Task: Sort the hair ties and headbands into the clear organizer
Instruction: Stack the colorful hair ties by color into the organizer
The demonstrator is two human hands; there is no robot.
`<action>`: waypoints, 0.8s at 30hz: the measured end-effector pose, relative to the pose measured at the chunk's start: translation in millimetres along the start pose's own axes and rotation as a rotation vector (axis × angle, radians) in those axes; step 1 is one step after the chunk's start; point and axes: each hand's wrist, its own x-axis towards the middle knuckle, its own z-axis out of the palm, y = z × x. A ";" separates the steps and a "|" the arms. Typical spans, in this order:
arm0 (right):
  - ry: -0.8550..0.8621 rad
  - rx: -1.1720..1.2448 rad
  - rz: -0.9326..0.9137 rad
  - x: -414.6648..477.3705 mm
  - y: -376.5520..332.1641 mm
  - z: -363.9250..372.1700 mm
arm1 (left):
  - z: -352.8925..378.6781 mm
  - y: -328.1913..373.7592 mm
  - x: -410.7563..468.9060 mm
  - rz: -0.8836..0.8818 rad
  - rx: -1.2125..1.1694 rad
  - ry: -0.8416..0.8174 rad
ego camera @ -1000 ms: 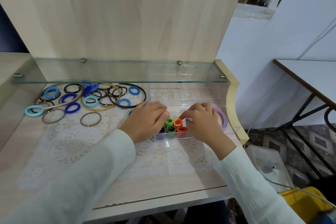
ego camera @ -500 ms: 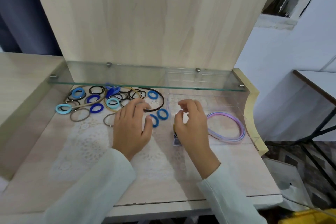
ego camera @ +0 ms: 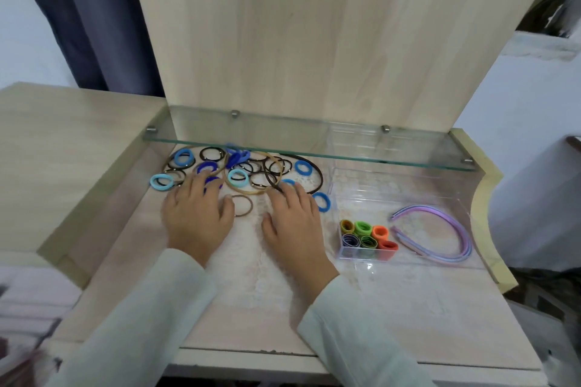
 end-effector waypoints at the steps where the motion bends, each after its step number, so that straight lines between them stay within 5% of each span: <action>1: -0.023 -0.025 0.010 2.3 -0.7 1.4 | 1.5 -4.3 0.1 -0.007 0.013 -0.006; 7: -0.154 -0.038 0.028 15.5 -2.4 6.6 | 4.9 -16.4 -1.4 -0.015 0.019 0.037; 16: -0.129 -0.043 0.068 17.4 -1.5 9.9 | 6.7 -24.2 -3.7 -0.068 -0.227 0.201; 24: -0.087 -0.051 0.047 14.5 -1.7 12.7 | -0.3 -29.6 -7.3 0.212 -0.458 0.178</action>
